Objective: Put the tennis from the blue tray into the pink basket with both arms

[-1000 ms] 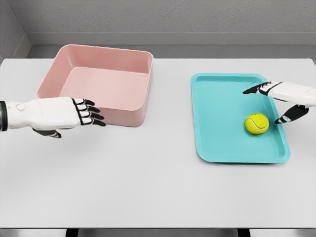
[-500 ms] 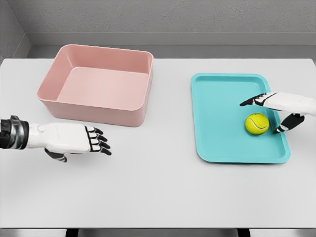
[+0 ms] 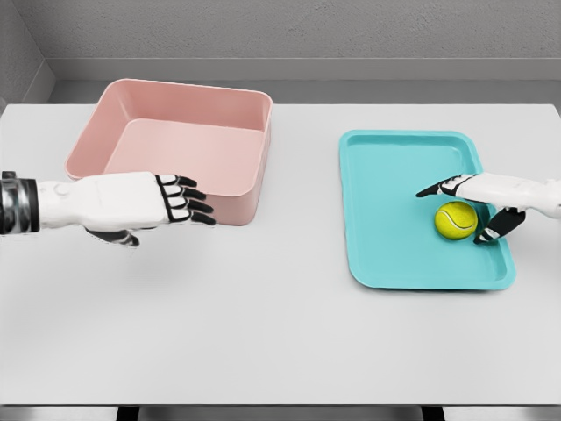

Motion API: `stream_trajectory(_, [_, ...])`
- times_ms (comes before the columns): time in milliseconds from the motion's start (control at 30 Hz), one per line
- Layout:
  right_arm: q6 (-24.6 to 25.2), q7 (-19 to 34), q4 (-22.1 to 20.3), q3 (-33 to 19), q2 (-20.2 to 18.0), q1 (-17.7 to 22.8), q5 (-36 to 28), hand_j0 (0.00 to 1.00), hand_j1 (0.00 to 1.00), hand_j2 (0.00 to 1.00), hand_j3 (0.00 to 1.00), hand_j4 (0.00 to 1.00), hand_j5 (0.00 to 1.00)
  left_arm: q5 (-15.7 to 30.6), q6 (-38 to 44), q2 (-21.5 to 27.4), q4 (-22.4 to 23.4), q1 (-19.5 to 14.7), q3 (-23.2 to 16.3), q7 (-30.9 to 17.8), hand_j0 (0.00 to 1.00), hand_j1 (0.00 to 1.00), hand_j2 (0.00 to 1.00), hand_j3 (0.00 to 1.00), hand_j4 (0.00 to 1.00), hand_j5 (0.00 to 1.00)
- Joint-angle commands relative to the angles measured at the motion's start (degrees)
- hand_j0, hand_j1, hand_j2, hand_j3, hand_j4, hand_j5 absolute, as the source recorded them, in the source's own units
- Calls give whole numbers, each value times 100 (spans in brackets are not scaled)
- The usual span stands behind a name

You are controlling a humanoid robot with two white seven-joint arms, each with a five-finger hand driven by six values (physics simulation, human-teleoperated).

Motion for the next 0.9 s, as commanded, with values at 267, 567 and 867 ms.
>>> stream_trajectory(267, [11, 57, 103, 76, 94, 0, -35, 84, 84, 84, 84, 84, 84, 200, 11, -117, 0, 79, 293, 719, 100, 100, 100, 100, 100, 100])
stream_trajectory(567, [11, 303, 50, 67, 94, -18, -9, 67, 67, 67, 67, 67, 67, 182, 11, -108, 0, 220, 284, 631, 100, 100, 100, 100, 100, 100])
stream_trajectory(867, [11, 321, 33, 41, 94, -158, -18, 57, 57, 57, 57, 57, 57, 182, 11, -73, 0, 237, 293, 112, 100, 100, 100, 100, 100, 100])
